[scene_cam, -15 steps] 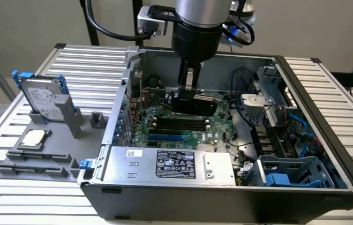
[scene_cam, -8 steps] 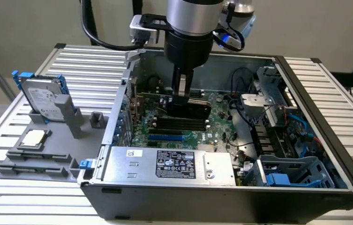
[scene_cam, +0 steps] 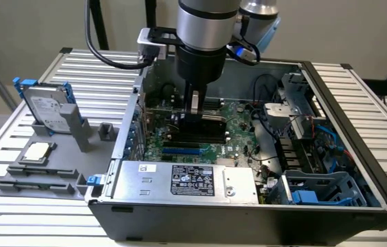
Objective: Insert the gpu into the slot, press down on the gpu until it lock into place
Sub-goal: 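Insert the gpu into the slot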
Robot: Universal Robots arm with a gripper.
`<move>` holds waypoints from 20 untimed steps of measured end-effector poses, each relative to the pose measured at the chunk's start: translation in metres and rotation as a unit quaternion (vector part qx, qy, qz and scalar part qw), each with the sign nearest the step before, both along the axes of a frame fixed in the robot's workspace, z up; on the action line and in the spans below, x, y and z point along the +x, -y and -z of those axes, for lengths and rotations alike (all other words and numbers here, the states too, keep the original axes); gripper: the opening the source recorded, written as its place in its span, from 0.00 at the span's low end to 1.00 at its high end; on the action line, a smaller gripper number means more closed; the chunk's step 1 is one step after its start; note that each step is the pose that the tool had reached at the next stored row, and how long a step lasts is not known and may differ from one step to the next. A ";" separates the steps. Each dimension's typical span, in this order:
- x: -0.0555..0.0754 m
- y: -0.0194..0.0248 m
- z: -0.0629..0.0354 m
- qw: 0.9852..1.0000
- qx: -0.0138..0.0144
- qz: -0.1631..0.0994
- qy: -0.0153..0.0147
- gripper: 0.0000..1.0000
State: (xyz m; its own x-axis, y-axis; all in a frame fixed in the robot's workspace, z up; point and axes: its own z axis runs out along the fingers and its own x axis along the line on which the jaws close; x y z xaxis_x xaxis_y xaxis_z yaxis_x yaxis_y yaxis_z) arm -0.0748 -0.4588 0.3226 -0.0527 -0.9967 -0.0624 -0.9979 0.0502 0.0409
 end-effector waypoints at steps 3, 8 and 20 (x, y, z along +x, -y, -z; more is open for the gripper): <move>-0.001 0.0013 0.0056 1.000 0.002 -0.002 0.000 0.26; -0.002 0.0035 0.0146 1.000 0.004 -0.005 0.000 0.26; -0.003 0.0040 0.0364 1.000 0.009 -0.007 0.001 0.26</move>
